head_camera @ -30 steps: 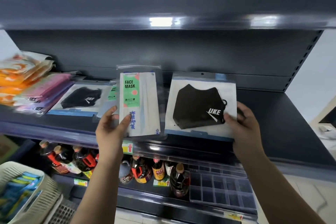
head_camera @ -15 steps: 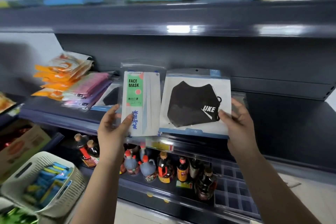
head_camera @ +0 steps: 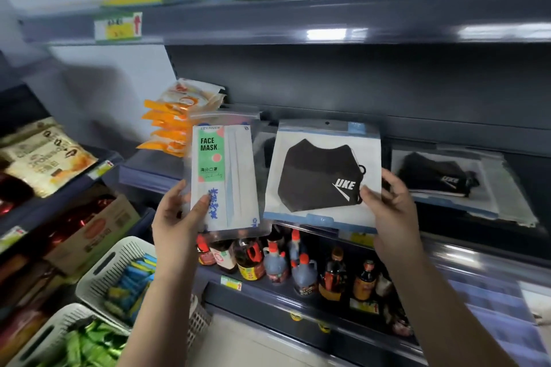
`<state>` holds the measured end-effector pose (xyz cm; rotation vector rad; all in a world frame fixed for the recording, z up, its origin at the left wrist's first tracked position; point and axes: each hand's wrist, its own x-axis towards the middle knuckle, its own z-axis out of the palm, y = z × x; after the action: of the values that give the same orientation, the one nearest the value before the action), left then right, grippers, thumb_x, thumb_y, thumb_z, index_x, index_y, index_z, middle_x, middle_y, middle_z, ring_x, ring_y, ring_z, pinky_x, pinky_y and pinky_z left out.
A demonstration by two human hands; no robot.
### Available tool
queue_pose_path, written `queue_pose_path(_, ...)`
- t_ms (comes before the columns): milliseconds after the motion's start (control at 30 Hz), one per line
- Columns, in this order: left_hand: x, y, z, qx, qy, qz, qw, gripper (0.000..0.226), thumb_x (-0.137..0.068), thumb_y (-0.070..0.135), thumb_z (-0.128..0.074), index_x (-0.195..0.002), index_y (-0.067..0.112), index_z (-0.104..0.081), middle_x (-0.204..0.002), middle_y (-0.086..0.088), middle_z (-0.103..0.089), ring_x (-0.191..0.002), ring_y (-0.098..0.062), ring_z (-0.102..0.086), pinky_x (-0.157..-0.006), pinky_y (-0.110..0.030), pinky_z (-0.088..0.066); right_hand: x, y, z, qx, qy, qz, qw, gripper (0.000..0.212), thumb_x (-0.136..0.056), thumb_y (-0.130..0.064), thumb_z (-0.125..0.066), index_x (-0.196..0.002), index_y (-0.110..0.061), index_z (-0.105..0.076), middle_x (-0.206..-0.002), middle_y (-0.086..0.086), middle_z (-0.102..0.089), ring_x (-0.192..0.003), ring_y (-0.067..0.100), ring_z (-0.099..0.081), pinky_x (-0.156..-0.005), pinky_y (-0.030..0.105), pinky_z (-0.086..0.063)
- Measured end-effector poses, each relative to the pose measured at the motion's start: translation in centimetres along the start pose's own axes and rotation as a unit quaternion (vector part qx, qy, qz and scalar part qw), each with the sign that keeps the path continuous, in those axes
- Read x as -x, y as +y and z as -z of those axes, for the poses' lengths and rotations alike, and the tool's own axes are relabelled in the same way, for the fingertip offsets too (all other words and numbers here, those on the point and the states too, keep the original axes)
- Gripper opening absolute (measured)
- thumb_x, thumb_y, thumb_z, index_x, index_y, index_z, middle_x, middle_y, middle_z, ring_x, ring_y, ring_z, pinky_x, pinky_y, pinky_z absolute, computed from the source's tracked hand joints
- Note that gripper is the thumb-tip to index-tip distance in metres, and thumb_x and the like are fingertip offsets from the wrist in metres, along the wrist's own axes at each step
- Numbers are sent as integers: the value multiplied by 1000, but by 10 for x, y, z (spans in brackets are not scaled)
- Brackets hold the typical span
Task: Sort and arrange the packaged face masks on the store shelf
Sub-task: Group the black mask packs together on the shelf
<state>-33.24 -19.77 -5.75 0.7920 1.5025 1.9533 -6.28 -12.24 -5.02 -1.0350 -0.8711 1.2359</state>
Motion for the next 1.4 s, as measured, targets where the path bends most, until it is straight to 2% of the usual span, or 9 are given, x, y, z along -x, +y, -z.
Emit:
queue_pose_path(100,-19,2,25,-3,9,-9,1000,39,-84,-1,-65,-122,4,-56,-97,-3,-67,-75,-5,-68,-61,-21,-56,5,15,-25,11,18,-1,1000,46,-88,0,-60,-128,-19,-49,-92,-7,-68,-83,8,-64,-84,26,-51)
queue_pose_path(233,-40,-1,50,-17,5,0,1000,37,-84,5,-67,-120,11,-58,-103,-7,-68,-90,-22,-67,-77,-35,-56,4,26,-50,31,38,7,999,46,-87,0,-61,-125,-23,-48,-88,-10,-67,-81,4,-63,-76,21,-49)
queue_pose_path(467,-64,-3,54,23,27,19,999,39,-86,3,-64,-122,13,-54,-107,-4,-68,-85,-14,-69,-67,-24,-57,-23,32,-82,78,45,46,995,43,-88,2,-59,-124,-18,-48,-94,-9,-67,-74,-6,-65,-75,17,-48)
queue_pose_path(700,-93,-6,36,11,36,22,999,34,-84,6,-68,-111,25,-58,-113,-12,-66,-95,-27,-67,-79,-41,-56,-69,38,-110,142,45,53,987,46,-89,0,-58,-131,-11,-44,-93,-6,-66,-82,3,-62,-77,21,-47)
queue_pose_path(800,-107,-3,22,10,24,13,1000,32,-84,6,-68,-108,26,-58,-104,-8,-66,-74,-12,-70,-57,-26,-56,-88,40,-120,186,49,57,980,48,-88,-2,-59,-132,-12,-43,-94,1,-67,-81,11,-62,-83,29,-48)
queue_pose_path(933,-125,-7,3,-11,-7,-8,1000,31,-83,9,-70,-108,26,-63,-113,-19,-63,-78,-15,-68,-65,-32,-55,-113,47,-131,244,33,63,967,48,-88,-2,-59,-132,-10,-45,-88,-9,-65,-90,18,-63,-82,26,-45)
queue_pose_path(1133,-139,-15,-20,11,-46,14,999,44,-80,12,-74,-121,14,-57,-115,-19,-63,-98,-36,-66,-76,-52,-54,-129,55,-130,441,18,64,895,56,-86,-20,-64,-138,-12,-45,-129,12,-58,-119,29,-55,-96,32,-41)
queue_pose_path(1233,-148,-14,-36,21,-69,16,997,45,-80,12,-73,-121,15,-57,-113,-19,-62,-84,-25,-67,-66,-41,-55,-126,52,-129,522,-43,65,850,59,-84,-29,-67,-138,-13,-46,-130,8,-57,-117,26,-54,-92,29,-43)
queue_pose_path(1400,-158,-20,-68,46,-130,79,987,38,-81,9,-70,-113,26,-60,-110,-6,-69,-96,-30,-68,-73,-42,-56,-121,44,-132,461,-10,83,883,36,-91,-21,-59,-126,-11,-56,-120,5,-61,-106,14,-54,-80,14,-36)
